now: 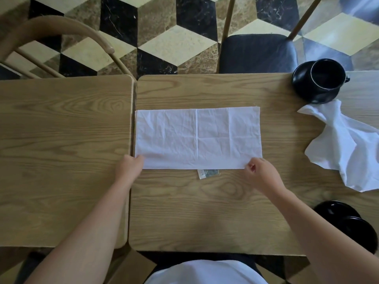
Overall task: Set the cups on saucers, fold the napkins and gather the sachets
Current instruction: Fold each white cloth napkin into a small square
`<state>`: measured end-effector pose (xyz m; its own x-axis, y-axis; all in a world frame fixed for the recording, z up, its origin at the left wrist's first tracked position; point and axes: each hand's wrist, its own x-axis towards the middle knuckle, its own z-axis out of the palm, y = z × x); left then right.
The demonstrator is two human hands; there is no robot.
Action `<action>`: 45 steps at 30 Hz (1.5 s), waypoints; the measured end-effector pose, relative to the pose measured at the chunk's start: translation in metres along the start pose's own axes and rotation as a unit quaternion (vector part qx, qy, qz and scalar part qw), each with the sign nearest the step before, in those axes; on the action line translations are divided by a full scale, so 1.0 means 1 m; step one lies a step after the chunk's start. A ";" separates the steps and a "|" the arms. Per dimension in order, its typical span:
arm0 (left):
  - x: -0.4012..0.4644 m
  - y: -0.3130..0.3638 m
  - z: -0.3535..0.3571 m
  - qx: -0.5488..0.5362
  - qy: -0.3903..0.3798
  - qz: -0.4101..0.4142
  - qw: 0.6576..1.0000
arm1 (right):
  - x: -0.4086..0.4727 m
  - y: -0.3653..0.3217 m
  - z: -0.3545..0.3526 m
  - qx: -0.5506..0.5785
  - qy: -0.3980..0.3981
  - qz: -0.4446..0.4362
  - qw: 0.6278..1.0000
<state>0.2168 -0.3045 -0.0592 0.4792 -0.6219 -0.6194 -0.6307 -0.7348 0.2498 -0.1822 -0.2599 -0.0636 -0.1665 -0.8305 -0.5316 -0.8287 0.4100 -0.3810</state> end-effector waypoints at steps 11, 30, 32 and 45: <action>-0.051 0.005 0.025 -0.308 -0.037 -0.131 0.941 | 0.037 -0.032 -0.042 -0.012 -0.020 0.038 0.999; -0.159 0.111 0.119 -0.472 -0.408 -0.289 0.726 | 0.095 -0.157 -0.107 -0.182 -0.219 -0.073 0.956; -0.164 0.106 0.113 -0.512 -0.415 -0.270 0.702 | 0.063 -0.170 -0.120 -0.091 -0.229 -0.077 0.966; -0.181 0.035 0.008 -0.729 -0.288 -0.039 0.620 | -0.113 -0.180 -0.147 0.602 -0.195 0.020 0.774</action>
<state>0.1036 -0.2159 0.0557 -0.0883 -0.6780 -0.7298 0.8030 -0.4819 0.3506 -0.0930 -0.2956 0.1763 0.1901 -0.7276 -0.6591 0.3099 0.6815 -0.6630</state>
